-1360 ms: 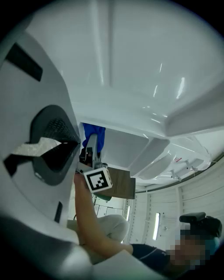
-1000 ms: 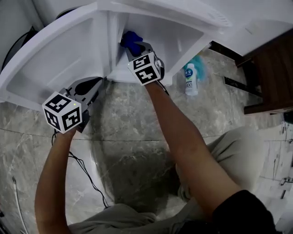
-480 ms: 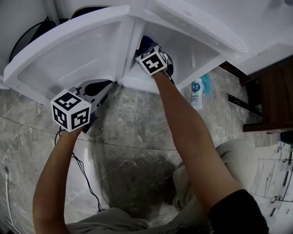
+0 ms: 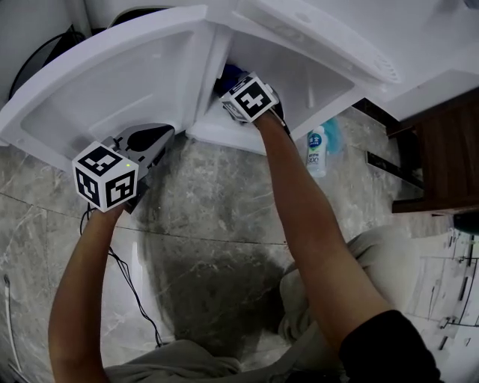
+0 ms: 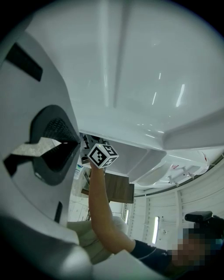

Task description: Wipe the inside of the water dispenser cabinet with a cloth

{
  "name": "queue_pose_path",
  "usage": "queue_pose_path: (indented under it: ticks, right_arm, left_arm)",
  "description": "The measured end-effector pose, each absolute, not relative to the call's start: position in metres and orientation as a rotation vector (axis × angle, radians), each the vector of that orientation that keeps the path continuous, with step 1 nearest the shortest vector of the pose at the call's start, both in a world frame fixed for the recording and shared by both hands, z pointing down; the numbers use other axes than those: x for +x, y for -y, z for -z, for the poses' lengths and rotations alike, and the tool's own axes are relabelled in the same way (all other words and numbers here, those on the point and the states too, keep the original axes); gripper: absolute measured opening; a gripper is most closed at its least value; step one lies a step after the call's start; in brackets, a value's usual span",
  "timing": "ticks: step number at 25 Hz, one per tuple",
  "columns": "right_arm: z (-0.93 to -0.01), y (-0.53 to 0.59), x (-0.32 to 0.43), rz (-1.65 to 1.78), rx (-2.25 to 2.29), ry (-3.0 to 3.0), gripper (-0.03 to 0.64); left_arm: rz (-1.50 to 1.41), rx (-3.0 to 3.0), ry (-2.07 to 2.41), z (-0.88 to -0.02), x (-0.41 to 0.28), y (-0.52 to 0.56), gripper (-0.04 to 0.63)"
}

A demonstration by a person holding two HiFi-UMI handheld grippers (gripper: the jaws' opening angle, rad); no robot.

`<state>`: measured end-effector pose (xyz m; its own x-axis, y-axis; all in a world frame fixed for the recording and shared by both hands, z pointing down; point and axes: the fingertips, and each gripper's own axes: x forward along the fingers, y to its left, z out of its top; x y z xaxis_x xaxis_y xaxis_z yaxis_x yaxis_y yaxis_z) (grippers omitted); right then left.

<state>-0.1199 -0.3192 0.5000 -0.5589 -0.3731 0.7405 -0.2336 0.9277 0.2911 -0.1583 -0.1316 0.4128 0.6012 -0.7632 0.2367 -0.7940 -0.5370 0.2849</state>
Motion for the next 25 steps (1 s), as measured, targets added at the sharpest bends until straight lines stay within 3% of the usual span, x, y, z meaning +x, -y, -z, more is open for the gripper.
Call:
queue_pose_path:
  ticks: [10,18,25]
  right_arm:
    - [-0.499,0.353,-0.126,0.447,0.695,2.108,0.061]
    - [-0.501,0.317,-0.122,0.223,0.503,2.324,0.061]
    - [-0.495,0.312,-0.120,0.234,0.627,2.339,0.061]
  left_arm:
    - [-0.112,2.457,1.265,-0.412,-0.164,0.131,0.006]
    - [-0.105,2.470,1.265,-0.407,-0.162,0.133,0.006]
    - [-0.107,2.506,1.242,-0.397,-0.144,0.136,0.006]
